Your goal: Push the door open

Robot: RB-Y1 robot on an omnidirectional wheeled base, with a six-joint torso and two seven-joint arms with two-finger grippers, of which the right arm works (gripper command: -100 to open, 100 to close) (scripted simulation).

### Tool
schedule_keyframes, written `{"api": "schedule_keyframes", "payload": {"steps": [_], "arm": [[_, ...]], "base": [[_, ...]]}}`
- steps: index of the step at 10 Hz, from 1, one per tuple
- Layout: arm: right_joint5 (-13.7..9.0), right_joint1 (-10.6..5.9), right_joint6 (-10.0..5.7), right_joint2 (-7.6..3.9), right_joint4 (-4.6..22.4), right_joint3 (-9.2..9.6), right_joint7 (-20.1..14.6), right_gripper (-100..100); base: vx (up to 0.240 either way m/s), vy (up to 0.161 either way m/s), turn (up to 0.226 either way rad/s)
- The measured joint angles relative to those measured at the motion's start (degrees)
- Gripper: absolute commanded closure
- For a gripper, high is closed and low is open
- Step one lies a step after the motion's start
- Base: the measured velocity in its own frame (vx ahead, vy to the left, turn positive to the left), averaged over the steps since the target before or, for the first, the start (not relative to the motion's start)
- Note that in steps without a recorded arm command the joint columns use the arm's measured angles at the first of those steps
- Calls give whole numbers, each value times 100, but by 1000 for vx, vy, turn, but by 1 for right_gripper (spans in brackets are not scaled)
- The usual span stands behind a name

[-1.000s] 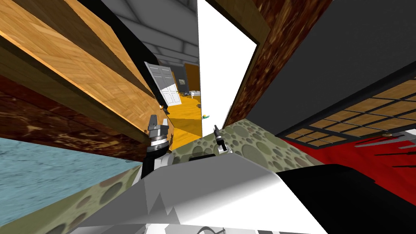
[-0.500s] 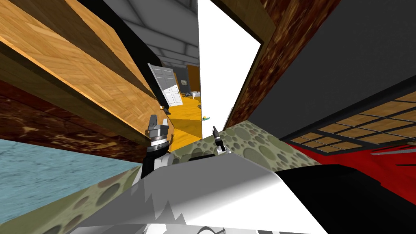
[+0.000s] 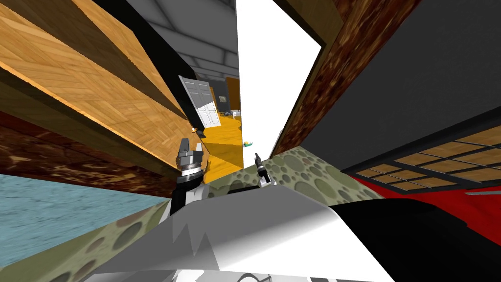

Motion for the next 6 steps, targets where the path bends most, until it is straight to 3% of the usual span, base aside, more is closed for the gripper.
{"api": "schedule_keyframes", "payload": {"steps": [6], "arm": [[47, -235, -99, 212, 655, 44, 32, -100]], "base": [[98, -61, 47]]}}
